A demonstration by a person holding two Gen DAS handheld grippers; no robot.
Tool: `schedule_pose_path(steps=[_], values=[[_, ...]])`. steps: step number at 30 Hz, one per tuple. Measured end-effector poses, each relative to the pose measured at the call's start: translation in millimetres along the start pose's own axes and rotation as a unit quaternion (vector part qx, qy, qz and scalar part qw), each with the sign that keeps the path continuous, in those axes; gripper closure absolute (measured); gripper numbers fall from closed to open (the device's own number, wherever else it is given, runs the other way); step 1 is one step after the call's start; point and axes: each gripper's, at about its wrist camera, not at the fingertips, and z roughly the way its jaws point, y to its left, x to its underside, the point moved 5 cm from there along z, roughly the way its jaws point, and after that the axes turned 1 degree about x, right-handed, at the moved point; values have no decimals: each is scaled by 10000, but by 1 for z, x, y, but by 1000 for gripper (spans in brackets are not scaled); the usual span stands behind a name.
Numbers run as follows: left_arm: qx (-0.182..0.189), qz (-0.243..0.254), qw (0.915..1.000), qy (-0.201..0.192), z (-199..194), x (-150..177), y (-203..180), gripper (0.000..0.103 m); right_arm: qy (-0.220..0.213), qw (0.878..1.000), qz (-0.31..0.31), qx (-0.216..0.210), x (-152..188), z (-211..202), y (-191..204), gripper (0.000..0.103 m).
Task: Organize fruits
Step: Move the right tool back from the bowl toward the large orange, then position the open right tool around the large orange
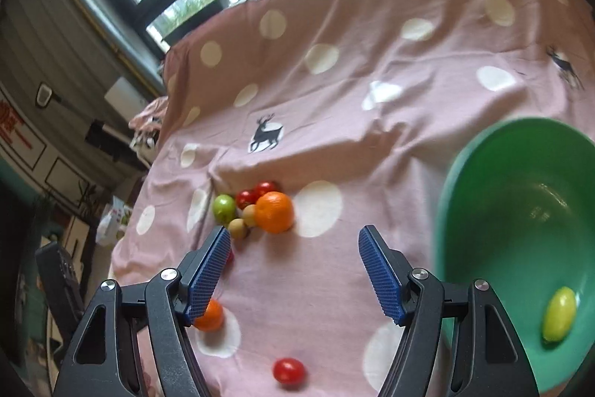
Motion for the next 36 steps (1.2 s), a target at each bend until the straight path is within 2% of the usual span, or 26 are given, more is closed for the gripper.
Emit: schedule_pose_path(steps=[3,6,9,12,13,14,17,21,23,24,25,26,27,30,33,35,36], values=[[-49,-83,10000,10,1,0,5,37,357,9990,-215,148,-9,36,19,31],[-75,-85,9999,74,3,0,6,37,653,9977,-179,77,-13,70,26,32],[-143,-74,9999,32,2,0,5,37,897,9952,-267,278,-14,100,30,41],[-142,30,9999,27,2,0,1,37,1003,9937,-276,410,-13,121,30,44],[-133,49,9999,27,2,1,0,37,1050,9931,-274,452,-11,126,29,52],[-123,69,9999,26,2,1,0,37,1071,9924,-283,527,-11,129,28,56],[-112,130,9999,-15,0,1,-3,37,1034,9929,-365,461,-8,126,26,57],[-14,196,9997,-119,-4,0,-8,37,1038,9929,-395,417,-3,107,21,59],[50,201,9997,-129,-5,1,-10,37,1088,9931,-343,267,5,94,19,63],[67,216,9997,-124,-5,1,-12,37,1151,9928,-302,128,10,88,18,74],[81,245,9996,-111,-5,2,-14,37,1172,9927,-275,-5,13,83,20,92],[89,276,9995,-107,-5,3,-16,37,1181,9926,-242,-169,17,73,19,94],[93,310,9994,-103,-4,4,-18,37,1160,9927,-241,-212,21,67,19,94],[79,342,9994,-73,-3,6,-20,37,1268,9910,-393,154,33,66,14,94],[118,227,9997,-55,-4,6,-16,38,1128,9932,-229,153,30,62,9,94],[134,105,9998,-109,-6,3,-10,41,1019,9946,-183,48,23,59,11,85],[113,53,9998,-131,-6,1,-7,43,1002,9948,-184,10,19,60,15,74]])
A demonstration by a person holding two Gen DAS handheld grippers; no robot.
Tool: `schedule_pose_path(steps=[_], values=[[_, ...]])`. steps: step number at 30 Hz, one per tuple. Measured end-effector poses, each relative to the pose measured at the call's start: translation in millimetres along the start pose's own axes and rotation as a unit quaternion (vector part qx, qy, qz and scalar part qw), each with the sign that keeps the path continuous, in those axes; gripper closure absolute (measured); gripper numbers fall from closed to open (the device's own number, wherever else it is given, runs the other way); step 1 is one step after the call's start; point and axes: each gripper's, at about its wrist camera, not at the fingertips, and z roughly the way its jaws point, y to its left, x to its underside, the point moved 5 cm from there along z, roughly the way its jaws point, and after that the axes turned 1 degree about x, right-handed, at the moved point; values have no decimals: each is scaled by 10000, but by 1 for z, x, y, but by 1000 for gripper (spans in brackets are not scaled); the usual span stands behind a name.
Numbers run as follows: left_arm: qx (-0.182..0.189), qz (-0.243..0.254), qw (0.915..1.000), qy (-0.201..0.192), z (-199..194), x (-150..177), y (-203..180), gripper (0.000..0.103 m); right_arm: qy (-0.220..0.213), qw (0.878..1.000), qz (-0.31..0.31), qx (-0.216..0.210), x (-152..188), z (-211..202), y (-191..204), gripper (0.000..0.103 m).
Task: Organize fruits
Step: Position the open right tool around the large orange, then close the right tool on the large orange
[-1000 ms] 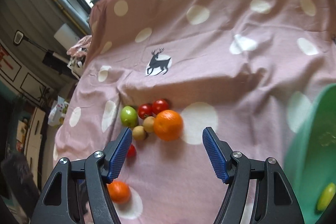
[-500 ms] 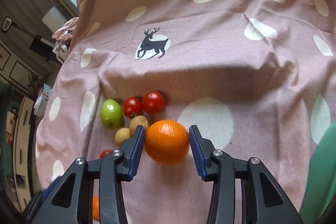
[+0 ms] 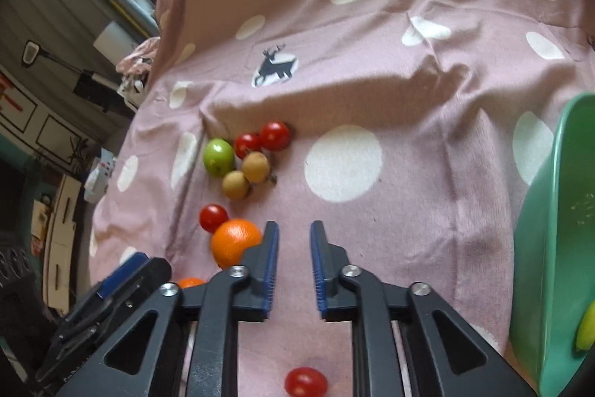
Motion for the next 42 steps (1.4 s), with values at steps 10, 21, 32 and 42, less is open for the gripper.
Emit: schedule_pose_path(steps=[10,21,32,42], values=[[-239,-725,9970,-142,-13,-13,44,51,412,9987,-277,-89,-2,49,48,61],[-55,-724,9973,-66,-16,-16,43,51,642,9935,472,-813,4,61,34,60],[219,-54,9993,285,1,6,-4,51,839,9929,574,-621,48,16,-4,60],[363,435,9967,577,17,25,-29,51,332,9983,466,-140,41,-3,-25,60]])
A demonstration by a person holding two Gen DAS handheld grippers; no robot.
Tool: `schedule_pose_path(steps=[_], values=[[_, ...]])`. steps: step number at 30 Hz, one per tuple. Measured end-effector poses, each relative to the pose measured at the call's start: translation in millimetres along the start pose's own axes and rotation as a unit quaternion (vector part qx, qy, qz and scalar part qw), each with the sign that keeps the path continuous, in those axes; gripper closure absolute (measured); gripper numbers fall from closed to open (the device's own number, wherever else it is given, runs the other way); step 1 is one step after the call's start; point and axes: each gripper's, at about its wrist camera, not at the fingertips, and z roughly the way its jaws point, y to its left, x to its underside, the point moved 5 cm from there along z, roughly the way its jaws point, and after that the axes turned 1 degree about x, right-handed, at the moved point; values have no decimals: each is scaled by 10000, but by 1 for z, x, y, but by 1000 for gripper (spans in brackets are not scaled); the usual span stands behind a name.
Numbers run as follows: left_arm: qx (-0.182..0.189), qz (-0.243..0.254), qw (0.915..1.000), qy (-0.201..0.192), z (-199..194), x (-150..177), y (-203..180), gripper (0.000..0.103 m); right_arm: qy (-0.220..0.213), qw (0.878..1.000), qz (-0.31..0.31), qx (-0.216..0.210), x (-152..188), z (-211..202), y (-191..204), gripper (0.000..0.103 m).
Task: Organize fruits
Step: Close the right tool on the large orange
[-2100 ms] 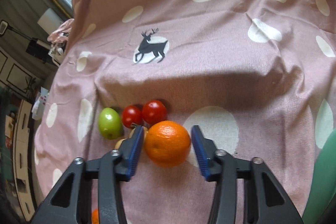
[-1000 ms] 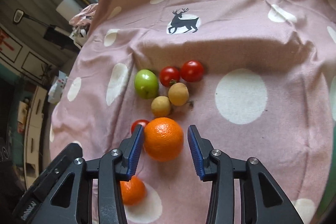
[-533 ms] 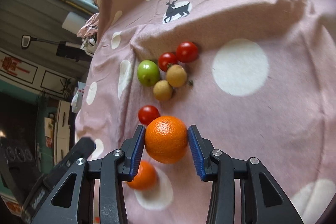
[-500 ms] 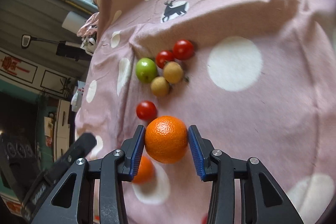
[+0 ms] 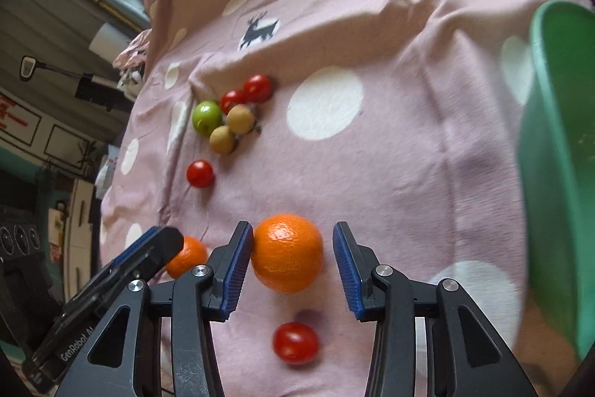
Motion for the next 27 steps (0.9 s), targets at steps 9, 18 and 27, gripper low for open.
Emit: schedule_pose_path(steps=[9,18,27], values=[[409,611,9969,266,21,20,-45,51,67,9981,477,-389,-4,-1,-20,60],[812,551,9938,520,48,25,-62,52,115,9964,663,-512,-4,-2,-27,60],[898,490,9931,566,57,26,-64,56,248,9959,587,-646,-3,-2,-20,59]])
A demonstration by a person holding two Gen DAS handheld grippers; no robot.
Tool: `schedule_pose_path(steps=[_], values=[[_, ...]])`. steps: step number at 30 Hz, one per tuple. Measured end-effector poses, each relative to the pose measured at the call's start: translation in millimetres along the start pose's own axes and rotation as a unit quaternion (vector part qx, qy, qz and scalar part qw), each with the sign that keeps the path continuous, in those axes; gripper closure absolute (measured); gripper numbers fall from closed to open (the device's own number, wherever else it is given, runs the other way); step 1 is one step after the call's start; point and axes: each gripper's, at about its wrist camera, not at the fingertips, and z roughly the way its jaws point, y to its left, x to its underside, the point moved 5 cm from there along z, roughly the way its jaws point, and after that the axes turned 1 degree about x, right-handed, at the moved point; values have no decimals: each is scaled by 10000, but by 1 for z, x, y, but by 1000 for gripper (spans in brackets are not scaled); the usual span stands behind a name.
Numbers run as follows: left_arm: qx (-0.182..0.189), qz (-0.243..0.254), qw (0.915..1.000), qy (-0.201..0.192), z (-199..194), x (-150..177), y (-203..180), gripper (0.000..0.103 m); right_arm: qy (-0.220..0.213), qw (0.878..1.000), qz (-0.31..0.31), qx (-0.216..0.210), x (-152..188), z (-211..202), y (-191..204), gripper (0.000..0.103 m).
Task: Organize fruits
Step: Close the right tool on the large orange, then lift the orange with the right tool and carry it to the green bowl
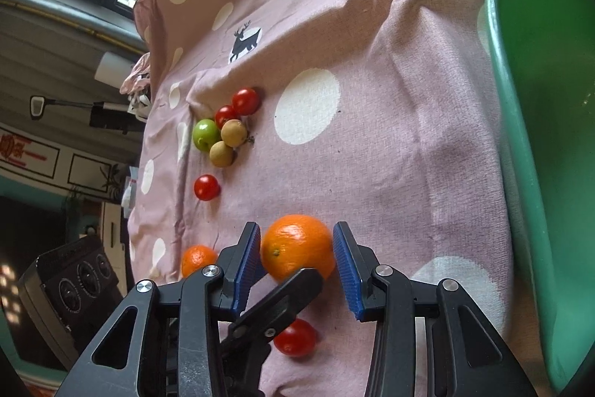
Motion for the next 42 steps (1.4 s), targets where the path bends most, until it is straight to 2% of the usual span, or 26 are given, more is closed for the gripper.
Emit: schedule_pose_path(steps=[18,22,26,30,42], values=[[22,-51,10000,-25,5,0,2,57,42,10000,8,11,0,7,-3,59],[-28,-59,10000,-70,4,0,4,57,27,9999,58,-99,0,8,-3,58],[-265,-12,9994,-234,-3,-1,5,58,70,9998,-46,-191,4,8,3,58],[-183,-108,9992,-344,-13,-4,8,58,-7,9995,-188,-251,6,4,13,58],[-240,130,9961,-843,-45,-11,-12,58,-414,9973,-469,-390,9,-25,38,57]])
